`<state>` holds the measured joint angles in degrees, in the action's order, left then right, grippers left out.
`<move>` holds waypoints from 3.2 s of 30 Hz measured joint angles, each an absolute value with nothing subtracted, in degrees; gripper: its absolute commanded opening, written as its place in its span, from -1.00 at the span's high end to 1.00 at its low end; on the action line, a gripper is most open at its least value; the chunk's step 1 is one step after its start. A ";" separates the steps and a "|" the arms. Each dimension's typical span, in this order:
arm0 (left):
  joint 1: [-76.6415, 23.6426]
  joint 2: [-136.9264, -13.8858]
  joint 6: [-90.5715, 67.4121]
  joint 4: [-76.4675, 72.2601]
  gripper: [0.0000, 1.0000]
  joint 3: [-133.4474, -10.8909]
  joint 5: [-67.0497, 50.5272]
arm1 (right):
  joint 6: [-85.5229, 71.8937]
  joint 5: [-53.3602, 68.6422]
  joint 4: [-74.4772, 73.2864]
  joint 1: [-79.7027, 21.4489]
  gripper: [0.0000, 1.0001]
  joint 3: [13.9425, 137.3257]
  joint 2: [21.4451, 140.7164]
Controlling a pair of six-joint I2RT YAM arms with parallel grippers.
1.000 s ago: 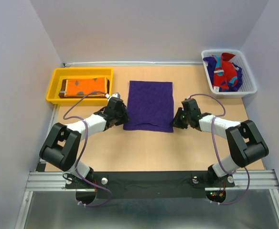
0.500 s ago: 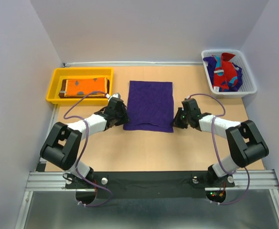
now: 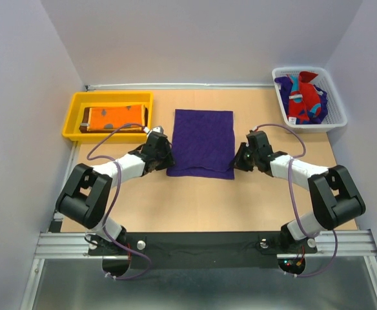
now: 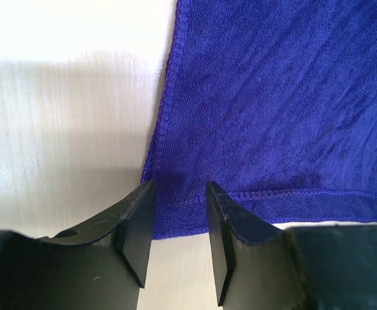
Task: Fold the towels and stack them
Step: Fold the towel
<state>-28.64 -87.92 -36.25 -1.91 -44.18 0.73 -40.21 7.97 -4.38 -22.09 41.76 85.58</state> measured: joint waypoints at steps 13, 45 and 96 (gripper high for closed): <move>-28.64 -88.07 -36.07 -1.87 0.10 -44.47 0.71 | -40.12 6.42 -4.38 -22.09 0.99 41.76 88.05; -30.61 -92.92 -35.81 2.81 0.30 -48.62 7.25 | -39.86 7.11 -4.25 -22.09 0.99 41.76 88.05; -30.61 -95.24 -30.44 12.88 1.00 -65.78 12.12 | -36.62 4.58 -5.34 -22.09 0.99 48.29 86.91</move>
